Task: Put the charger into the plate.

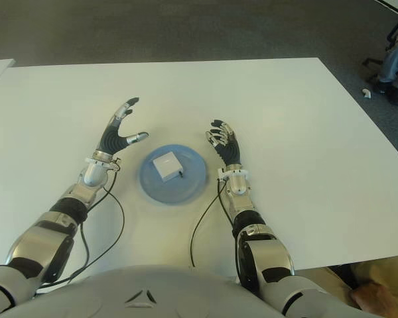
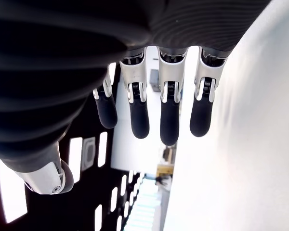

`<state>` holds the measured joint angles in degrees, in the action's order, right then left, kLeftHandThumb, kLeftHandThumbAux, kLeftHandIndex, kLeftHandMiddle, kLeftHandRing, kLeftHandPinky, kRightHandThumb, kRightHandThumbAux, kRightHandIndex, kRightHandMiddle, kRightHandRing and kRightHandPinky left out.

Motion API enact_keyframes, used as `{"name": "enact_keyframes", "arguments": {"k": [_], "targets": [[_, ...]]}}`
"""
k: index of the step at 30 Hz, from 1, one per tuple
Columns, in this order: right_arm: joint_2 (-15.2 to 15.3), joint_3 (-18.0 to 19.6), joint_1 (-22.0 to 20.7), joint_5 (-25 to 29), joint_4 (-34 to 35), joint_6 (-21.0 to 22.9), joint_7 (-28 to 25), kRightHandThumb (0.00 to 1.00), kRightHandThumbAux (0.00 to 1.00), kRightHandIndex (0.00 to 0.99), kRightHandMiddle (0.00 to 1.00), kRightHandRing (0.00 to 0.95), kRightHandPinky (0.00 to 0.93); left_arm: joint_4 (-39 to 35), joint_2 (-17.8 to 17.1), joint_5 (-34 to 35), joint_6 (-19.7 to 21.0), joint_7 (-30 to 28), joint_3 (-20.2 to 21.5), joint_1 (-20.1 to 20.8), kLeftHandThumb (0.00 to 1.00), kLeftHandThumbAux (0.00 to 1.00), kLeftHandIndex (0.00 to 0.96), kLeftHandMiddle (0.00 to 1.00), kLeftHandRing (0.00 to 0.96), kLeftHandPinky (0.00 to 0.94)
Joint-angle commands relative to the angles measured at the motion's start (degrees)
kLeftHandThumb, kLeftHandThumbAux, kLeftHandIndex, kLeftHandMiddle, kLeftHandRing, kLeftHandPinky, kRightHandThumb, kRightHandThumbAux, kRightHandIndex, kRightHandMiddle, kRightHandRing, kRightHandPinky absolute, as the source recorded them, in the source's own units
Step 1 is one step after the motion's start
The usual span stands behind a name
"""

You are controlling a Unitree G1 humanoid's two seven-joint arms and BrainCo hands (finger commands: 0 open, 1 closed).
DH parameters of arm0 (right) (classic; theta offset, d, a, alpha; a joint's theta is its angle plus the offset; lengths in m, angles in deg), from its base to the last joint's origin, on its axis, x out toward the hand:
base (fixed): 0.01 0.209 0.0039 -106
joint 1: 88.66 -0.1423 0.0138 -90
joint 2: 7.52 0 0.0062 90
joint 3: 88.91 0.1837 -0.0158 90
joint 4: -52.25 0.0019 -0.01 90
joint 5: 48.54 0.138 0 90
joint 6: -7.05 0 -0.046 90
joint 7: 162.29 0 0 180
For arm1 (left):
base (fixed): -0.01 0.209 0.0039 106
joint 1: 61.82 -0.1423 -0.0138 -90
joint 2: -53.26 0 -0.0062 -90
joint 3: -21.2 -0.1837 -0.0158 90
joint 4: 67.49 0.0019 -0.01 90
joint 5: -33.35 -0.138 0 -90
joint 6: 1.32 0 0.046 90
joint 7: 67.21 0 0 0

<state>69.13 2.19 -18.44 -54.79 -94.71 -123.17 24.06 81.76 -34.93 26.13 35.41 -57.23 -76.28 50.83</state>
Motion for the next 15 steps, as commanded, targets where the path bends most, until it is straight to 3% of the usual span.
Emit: {"name": "enact_keyframes", "arguments": {"k": [1,15], "targets": [[-3.9,-1.2,13.4,-0.6,-8.6,3.3,0.7,0.619,0.598,0.194,0.257,0.275,0.307,8.2,5.8,10.3,3.3,-8.3,8.0,-1.8,0.154,0.608,0.032,0.065,0.043,0.011],[-3.1,-1.3,13.8,-1.1,-8.8,2.9,1.1,0.613,0.582,0.190,0.266,0.289,0.331,11.4,9.4,8.9,2.5,-6.3,11.0,-8.2,0.044,0.553,0.000,0.000,0.000,0.000]]}}
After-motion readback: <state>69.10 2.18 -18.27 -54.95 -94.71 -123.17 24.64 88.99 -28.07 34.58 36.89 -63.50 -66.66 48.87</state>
